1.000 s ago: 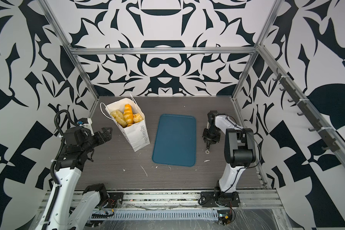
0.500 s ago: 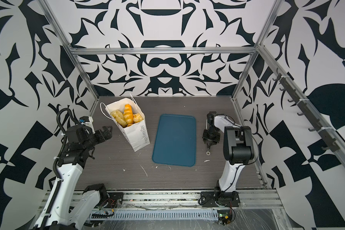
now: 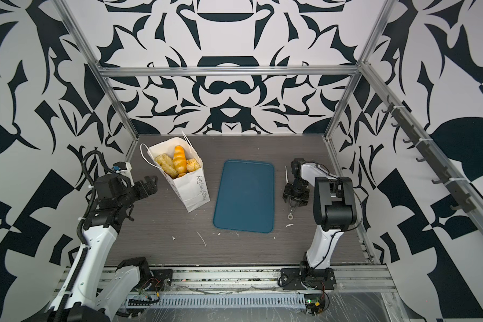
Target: Place the fake bread into the paper bag
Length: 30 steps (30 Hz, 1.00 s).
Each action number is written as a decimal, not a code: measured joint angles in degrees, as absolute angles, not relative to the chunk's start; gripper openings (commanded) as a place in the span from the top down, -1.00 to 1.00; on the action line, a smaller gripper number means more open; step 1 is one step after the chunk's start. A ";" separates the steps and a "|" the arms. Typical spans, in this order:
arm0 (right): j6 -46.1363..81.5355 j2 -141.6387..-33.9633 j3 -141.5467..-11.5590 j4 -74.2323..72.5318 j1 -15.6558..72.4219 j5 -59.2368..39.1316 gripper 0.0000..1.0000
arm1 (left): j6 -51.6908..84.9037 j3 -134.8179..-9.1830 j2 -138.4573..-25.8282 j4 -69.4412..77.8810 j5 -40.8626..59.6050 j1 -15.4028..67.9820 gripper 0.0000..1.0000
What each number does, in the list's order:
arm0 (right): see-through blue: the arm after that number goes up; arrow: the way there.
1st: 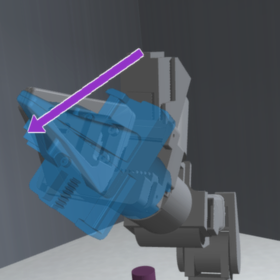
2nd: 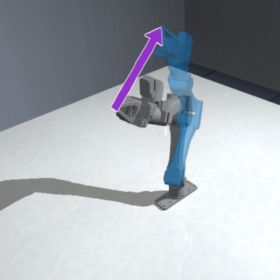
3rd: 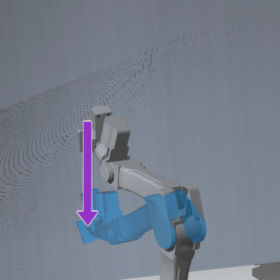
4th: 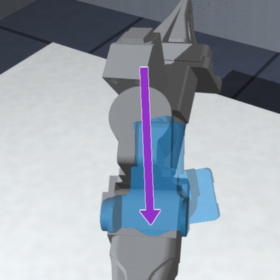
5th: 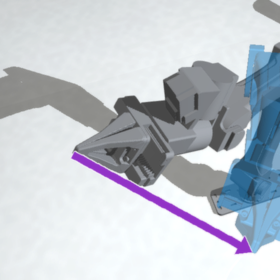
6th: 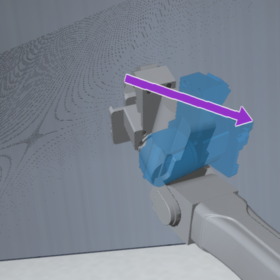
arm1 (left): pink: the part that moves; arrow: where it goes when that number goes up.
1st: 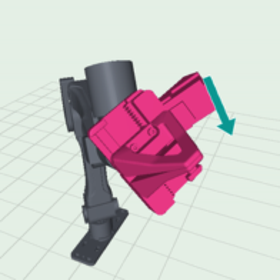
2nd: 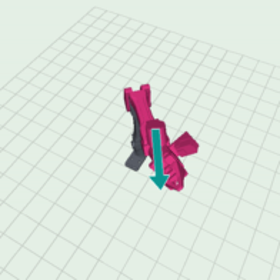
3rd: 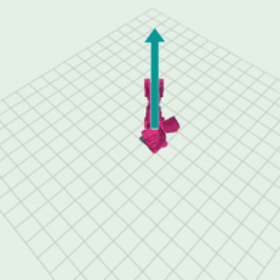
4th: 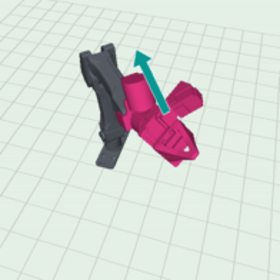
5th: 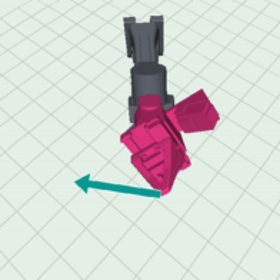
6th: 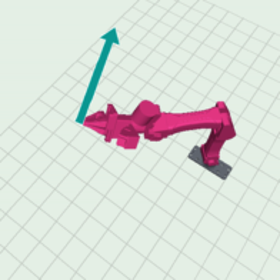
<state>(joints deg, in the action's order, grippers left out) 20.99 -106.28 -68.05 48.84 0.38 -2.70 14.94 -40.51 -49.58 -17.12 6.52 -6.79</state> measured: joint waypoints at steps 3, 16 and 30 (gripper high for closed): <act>21.02 -105.25 -67.59 49.01 0.38 -2.68 -0.45 | 14.24 -39.70 -49.82 -16.05 6.48 -6.79 -0.98; 21.04 -95.29 -66.19 48.66 0.38 -2.83 -0.49 | 11.88 -31.97 -51.35 -7.62 6.42 -6.79 -0.98; 20.99 -81.03 -59.59 38.94 0.40 -5.06 -0.46 | 8.73 -25.39 -54.57 2.42 9.89 -6.79 -0.99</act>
